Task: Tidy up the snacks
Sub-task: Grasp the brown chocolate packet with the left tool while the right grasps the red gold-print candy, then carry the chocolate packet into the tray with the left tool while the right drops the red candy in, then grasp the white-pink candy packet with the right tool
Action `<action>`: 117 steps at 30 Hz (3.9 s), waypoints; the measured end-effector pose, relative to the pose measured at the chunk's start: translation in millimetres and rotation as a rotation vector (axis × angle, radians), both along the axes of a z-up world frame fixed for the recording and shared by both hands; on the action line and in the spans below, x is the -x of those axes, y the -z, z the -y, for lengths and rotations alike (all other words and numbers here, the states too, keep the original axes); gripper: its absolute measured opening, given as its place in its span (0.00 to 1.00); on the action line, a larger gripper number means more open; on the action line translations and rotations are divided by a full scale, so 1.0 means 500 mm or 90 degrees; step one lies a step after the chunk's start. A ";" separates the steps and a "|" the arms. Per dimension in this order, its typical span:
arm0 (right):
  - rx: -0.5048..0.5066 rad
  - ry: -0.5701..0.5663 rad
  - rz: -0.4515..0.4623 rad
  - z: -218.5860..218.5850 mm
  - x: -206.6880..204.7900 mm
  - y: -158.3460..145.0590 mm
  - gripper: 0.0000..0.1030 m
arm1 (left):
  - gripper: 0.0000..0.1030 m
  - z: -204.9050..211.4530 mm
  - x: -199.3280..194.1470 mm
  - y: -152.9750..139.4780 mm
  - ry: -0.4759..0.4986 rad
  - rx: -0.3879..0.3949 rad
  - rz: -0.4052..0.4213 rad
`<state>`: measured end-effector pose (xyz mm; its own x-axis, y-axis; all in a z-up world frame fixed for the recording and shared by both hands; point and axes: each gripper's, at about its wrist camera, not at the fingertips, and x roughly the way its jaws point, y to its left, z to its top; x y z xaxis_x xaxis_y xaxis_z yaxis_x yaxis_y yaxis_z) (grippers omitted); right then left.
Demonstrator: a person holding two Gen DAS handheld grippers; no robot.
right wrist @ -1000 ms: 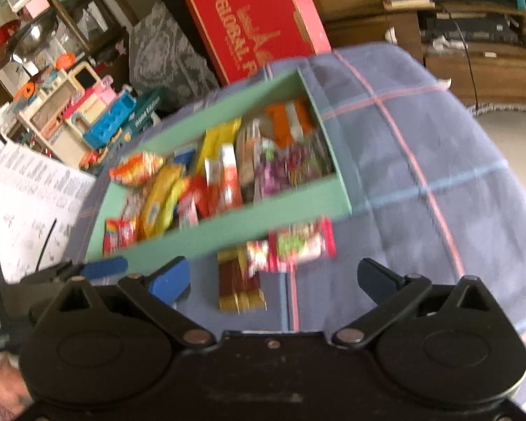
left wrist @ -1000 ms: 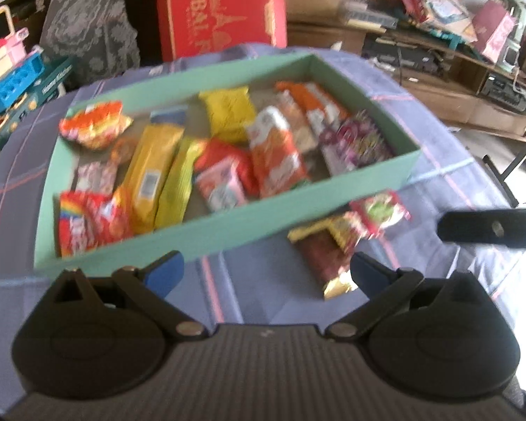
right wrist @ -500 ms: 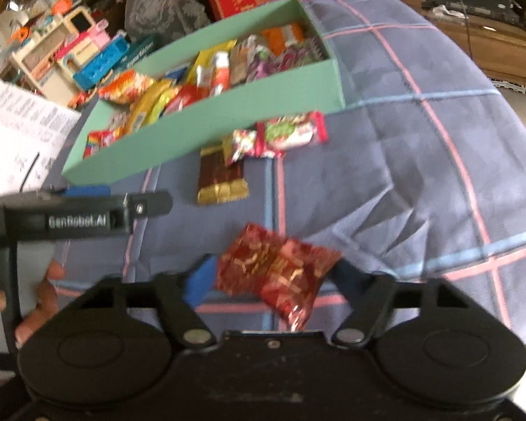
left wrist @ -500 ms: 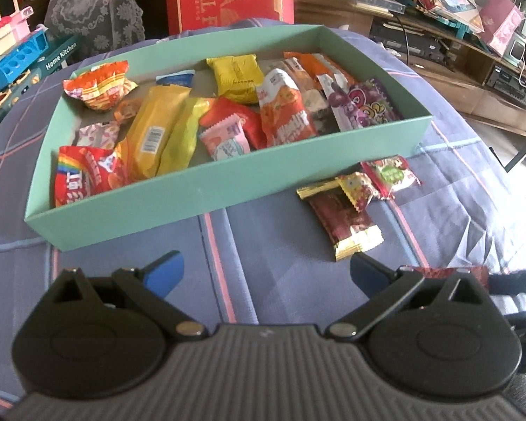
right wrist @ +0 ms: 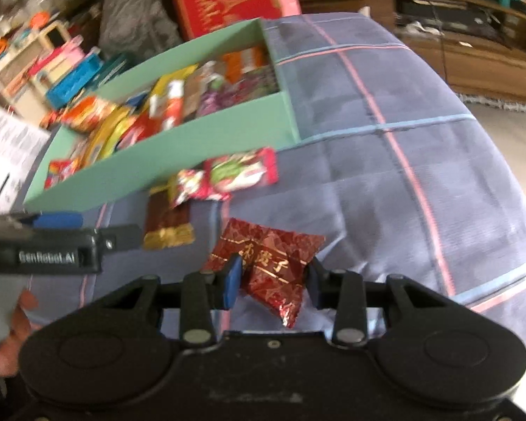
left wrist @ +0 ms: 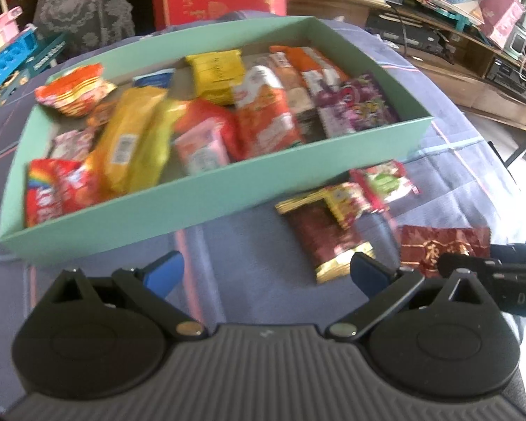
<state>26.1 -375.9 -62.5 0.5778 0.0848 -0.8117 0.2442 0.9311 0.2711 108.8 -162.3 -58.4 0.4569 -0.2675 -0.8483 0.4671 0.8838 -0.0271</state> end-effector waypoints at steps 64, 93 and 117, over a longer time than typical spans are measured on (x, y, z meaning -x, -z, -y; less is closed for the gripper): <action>-0.009 -0.018 0.155 -0.012 -0.094 -0.183 0.24 | 0.36 -0.088 -0.047 -0.149 -0.012 0.101 0.079; -0.066 -0.013 0.134 -0.015 -0.530 -0.123 0.90 | 0.97 -0.027 -0.402 -0.090 -0.114 0.032 0.072; -0.038 -0.021 0.153 0.008 -0.294 -0.216 1.00 | 1.00 0.001 -0.169 -0.180 -0.067 0.060 0.082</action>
<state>173.3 -379.7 45.5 0.7500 0.1505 -0.6441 0.1359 0.9180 0.3727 193.5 -162.8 31.6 0.5901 -0.2883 -0.7541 0.3771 0.9243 -0.0583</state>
